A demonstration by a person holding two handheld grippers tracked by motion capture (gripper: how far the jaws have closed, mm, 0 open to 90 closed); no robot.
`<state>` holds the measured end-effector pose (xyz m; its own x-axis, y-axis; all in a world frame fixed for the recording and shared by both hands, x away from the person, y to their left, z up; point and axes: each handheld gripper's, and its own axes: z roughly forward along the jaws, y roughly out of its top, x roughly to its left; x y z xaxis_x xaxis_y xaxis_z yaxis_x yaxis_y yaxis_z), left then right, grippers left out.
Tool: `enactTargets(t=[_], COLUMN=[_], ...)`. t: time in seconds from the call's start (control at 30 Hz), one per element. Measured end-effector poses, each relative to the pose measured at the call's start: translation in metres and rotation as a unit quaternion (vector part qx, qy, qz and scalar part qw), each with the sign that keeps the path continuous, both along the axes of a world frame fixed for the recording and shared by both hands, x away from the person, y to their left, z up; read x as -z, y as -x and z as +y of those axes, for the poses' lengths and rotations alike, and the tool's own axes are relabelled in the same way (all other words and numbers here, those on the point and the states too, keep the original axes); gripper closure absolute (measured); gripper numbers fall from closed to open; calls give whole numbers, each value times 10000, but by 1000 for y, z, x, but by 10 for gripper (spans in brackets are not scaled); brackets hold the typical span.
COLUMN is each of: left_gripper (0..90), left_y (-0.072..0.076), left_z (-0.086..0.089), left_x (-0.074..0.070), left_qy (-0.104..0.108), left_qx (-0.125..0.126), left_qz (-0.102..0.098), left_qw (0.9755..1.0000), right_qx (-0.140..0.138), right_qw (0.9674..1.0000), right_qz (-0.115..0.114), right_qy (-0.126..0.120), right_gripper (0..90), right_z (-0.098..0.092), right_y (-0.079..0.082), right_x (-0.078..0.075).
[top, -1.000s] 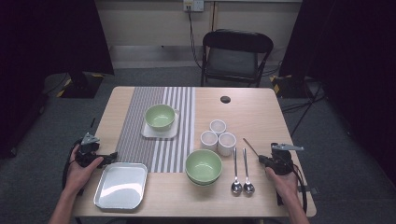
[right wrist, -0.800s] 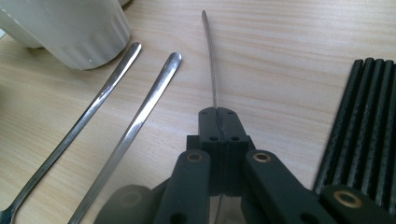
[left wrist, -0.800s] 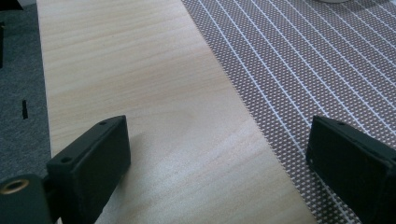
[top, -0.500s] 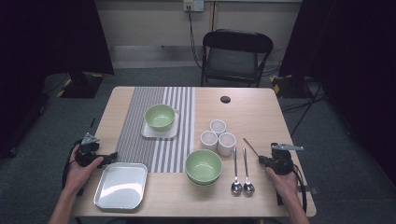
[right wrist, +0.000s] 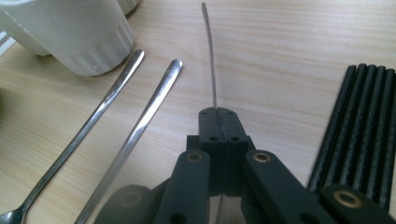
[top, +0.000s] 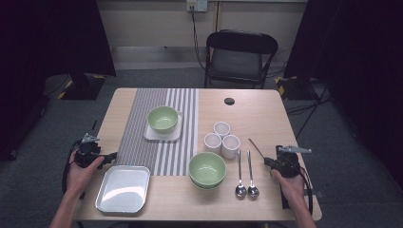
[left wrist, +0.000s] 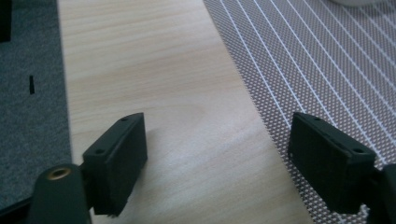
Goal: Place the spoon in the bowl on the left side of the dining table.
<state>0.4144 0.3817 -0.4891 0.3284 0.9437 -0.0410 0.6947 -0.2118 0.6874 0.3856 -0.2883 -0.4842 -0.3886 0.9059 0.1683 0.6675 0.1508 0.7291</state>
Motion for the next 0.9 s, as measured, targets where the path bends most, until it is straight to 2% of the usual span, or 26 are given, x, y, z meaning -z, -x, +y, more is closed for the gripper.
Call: enactTargets(t=[0.07,0.13,0.3,0.47,0.53,0.6,0.63,0.73,0.77,0.8,0.9], left_gripper=[200,201,204,204,204,204,204,202,199,196,196], left_y=[1,3,7,13,16,20,22,27,29,34,42], left_z=[1,0,-10,-21,-23,-23,-23,-22,-21,-22,-24], left_x=[-3,-6,-17,-26,-28,-32,-33,-39,-40,-40,-38], left_qy=[57,102,-62,-191,-46,-31,77,192,189,157,-114], left_qx=[-53,-1,144,404,530,639,648,652,746,823,992], left_qz=[-93,-133,-360,-594,-659,-754,-786,-894,-893,-892,-876], left_qw=[9999,9999,9992,9972,9964,9951,9948,9937,9930,9925,9911], right_qx=[14,-1,-8,-34,-34,-21,-6,-19,-29,-52,-121], right_qw=[10000,10000,9999,9997,9995,9994,9993,9989,9987,9985,9981], right_qz=[-11,-44,-149,-227,-261,-298,-304,-374,-402,-432,-479], right_qy=[-18,-17,-46,-128,-164,-198,-219,-287,-304,-329,-378], right_gripper=[900,900,900,900,900,900,900,900,900,900,900], right_z=[0,1,3,3,2,1,1,2,3,4,9], right_y=[1,1,3,8,9,10,10,12,12,13,14], right_x=[-1,-2,-6,-11,-12,-14,-15,-19,-21,-23,-27])
